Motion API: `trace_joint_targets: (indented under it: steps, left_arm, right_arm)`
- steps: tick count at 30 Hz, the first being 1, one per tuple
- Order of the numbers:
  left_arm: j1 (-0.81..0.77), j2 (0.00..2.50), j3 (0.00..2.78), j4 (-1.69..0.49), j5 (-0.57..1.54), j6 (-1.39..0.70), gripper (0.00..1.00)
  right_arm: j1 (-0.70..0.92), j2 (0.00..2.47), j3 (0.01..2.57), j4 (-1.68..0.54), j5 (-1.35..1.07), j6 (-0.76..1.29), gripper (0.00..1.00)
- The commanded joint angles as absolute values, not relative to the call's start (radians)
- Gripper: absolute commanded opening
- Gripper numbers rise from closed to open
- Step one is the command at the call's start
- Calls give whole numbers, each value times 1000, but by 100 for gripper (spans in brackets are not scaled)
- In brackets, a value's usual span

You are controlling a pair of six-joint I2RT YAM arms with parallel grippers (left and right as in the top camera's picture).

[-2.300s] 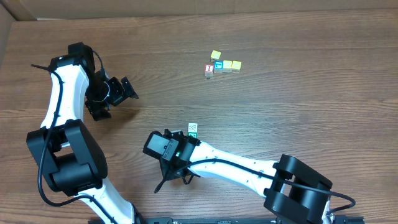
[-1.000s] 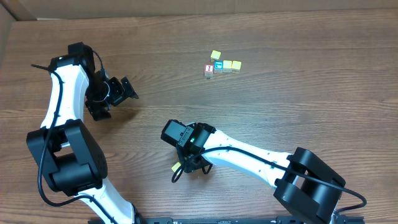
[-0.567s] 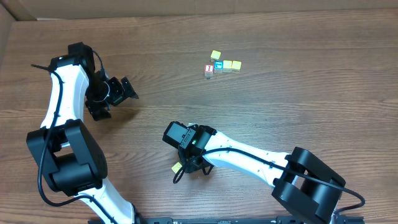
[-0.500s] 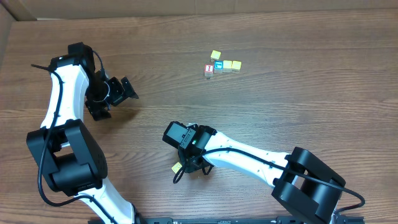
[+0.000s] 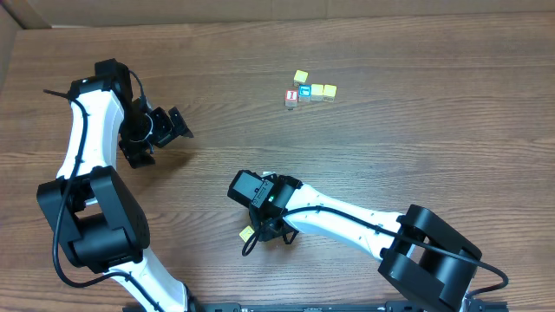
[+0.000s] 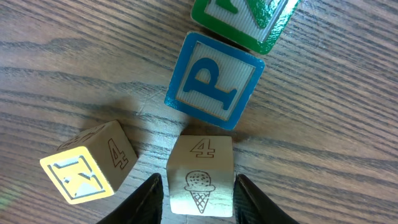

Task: Flip 5 blocks

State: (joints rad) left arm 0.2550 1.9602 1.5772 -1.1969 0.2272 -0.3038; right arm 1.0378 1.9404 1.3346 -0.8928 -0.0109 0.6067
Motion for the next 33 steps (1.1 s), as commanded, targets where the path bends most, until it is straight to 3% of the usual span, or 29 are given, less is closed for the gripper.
trace_joint_targets:
  steps: [1, 12, 33]
  left_arm:
    - [248, 1966, 1592, -1196, 225, -295, 100]
    - [248, 1966, 1592, -1196, 225, -295, 100]
    - [248, 1966, 1592, -1196, 225, -295, 100]
  right_arm:
    - [1044, 1948, 1328, -890, -2, 614, 39]
    - [1043, 1967, 1332, -891, -3, 629, 32]
    - [1043, 1966, 1343, -814, 7, 794, 33]
